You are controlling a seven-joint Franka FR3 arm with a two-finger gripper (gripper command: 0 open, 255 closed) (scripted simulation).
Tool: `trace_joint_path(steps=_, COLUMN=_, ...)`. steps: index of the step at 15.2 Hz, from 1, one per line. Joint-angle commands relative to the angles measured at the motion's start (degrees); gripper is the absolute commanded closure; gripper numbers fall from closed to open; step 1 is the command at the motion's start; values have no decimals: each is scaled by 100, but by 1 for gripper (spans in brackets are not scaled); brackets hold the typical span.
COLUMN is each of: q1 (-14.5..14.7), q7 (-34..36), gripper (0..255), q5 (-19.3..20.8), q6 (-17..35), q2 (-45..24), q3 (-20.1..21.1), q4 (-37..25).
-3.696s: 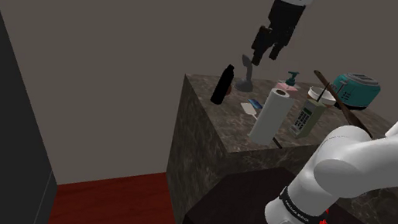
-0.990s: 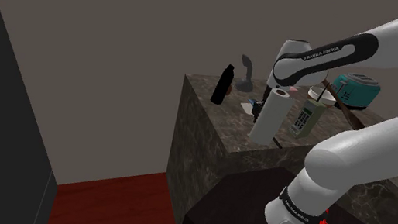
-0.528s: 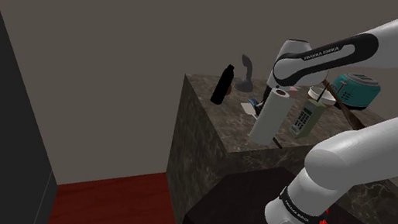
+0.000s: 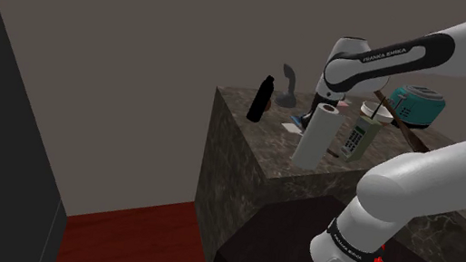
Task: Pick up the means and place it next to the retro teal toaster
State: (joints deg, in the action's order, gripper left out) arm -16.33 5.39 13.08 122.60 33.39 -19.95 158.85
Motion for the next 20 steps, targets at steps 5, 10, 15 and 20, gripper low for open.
trace_joint_path(steps=5, q1=5, q7=1, gripper=255, q5=-64, q6=-592, q2=282, q3=105, q4=-309)
trace_joint_path(steps=10, q1=16, q7=0, gripper=255, q5=-119, q6=-1047, q2=457, q3=187, q4=-591)
trace_joint_path(steps=15, q1=32, q7=-4, gripper=255, q5=-175, q6=-1480, q2=581, q3=263, q4=-900)
trace_joint_path(steps=20, q1=50, q7=-10, gripper=255, q5=-230, q6=-1892, q2=659, q3=333, q4=-1234)
